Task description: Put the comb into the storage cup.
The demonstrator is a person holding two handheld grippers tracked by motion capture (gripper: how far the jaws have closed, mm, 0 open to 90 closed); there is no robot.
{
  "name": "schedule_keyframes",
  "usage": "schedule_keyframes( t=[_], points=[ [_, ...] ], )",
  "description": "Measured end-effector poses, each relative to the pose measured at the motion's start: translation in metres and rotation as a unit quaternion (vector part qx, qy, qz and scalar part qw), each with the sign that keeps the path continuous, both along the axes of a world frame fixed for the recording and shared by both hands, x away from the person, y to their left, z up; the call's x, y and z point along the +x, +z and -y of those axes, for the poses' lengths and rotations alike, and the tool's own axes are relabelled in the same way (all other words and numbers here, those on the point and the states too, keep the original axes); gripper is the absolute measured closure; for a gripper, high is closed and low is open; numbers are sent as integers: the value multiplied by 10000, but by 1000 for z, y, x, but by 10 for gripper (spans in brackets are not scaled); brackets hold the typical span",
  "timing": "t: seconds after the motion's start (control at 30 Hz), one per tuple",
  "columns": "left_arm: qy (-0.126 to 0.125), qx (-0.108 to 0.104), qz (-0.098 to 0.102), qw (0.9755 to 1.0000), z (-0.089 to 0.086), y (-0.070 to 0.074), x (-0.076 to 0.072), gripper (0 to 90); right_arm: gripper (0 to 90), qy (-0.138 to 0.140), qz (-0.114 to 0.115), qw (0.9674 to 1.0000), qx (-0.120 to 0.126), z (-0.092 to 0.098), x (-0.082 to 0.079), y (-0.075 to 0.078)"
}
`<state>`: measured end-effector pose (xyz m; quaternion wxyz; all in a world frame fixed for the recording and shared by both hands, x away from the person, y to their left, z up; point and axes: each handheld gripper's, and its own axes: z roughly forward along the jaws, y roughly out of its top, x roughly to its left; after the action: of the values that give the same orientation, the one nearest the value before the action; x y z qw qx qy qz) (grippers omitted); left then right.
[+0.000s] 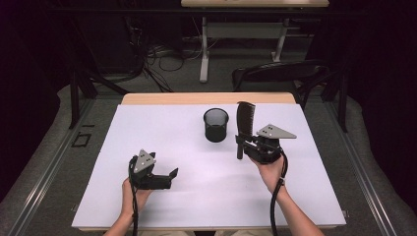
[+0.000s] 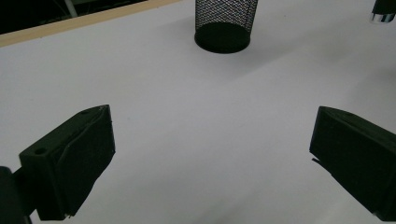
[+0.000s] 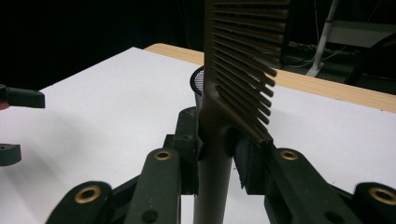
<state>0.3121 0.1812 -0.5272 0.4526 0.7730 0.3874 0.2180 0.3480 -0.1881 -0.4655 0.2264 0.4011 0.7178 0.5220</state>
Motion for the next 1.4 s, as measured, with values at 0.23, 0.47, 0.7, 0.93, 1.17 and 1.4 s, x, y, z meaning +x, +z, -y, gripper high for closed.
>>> schedule_keyframes(
  t=[0.23, 0.47, 0.7, 0.93, 1.17, 1.4],
  points=[
    [-23, 33, 37, 10000, 1, 0, -1, 1, 731, -39, 59, 10000, -55, 4, 2, 5],
    [-15, 61, 73, 10000, 1, 1, -1, 1, 731, -44, 95, 9999, -136, 6, 3, 11],
    [-17, 73, 121, 9999, 2, 2, -2, 1, 731, -25, 132, 9998, -147, 6, 5, 16],
    [2, 39, 165, 9999, 1, 3, -3, 1, 731, -14, 133, 9998, -138, 5, 11, 23],
    [1, 48, 171, 9998, 1, 3, -3, 1, 731, 1, 131, 9998, -160, 3, 19, 31],
    [6, 41, 174, 9998, 1, 3, -3, 1, 731, -16, 166, 9997, -179, 2, 26, 38]
  ],
)
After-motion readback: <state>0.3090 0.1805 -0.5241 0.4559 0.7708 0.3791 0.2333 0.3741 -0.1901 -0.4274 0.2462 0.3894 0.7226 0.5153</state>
